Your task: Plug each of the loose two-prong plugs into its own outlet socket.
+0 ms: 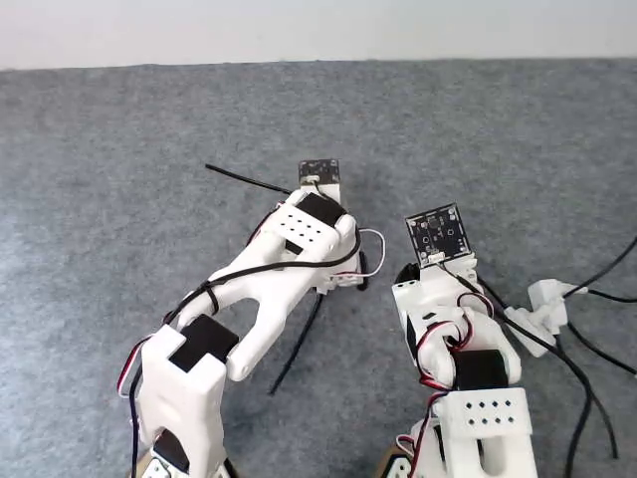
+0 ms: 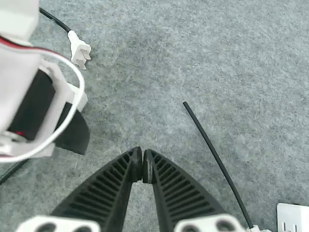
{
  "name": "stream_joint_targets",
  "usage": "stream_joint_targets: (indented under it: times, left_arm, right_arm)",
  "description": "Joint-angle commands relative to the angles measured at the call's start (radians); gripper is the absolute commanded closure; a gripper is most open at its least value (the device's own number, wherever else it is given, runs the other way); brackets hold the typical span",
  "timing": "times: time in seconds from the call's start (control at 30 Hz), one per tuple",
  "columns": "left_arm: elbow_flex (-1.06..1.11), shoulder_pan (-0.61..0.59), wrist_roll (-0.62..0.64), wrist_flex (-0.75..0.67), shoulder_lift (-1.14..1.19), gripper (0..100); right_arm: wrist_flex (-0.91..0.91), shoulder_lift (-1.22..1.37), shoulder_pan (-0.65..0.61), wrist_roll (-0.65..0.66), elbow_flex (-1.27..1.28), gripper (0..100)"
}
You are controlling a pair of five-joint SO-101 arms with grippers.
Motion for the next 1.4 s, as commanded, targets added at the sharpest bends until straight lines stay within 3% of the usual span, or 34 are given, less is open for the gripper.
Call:
stream_joint_targets:
  times: [0.0,0.23,0.3,0.43,0.67,1.03,1.37]
  left_arm:
    - [-0.045,0.003,0.058,0.009,-0.012,71]
    - [-0.045,-0.046,0.049,0.031,-0.012,72]
    - [-0.042,-0.077,-0.026,0.032,-0.012,72]
    - [-0.016,-0.161,-0.301,0.054,-0.025,72]
    - [0.068,-0.207,-0.379,0.081,-0.192,72]
    - [0.521,-0.207,-0.600,-0.213,-0.640,72]
    - [0.906,-0.572,-0.758,-0.468,-0.913,72]
  right_arm:
    - [-0.012,-0.018,0.008,0.011,-0.014,99.0]
    - [-0.012,-0.018,0.010,0.011,-0.014,99.0]
    - [-0.012,-0.018,0.008,0.011,-0.014,99.0]
    - [-0.012,-0.018,0.004,0.011,-0.012,99.0]
    - [0.077,-0.010,0.004,0.002,-0.063,99.0]
    - [0.085,-0.007,0.004,0.000,-0.064,99.0]
    - [0.154,0.179,0.004,0.026,-0.230,98.9]
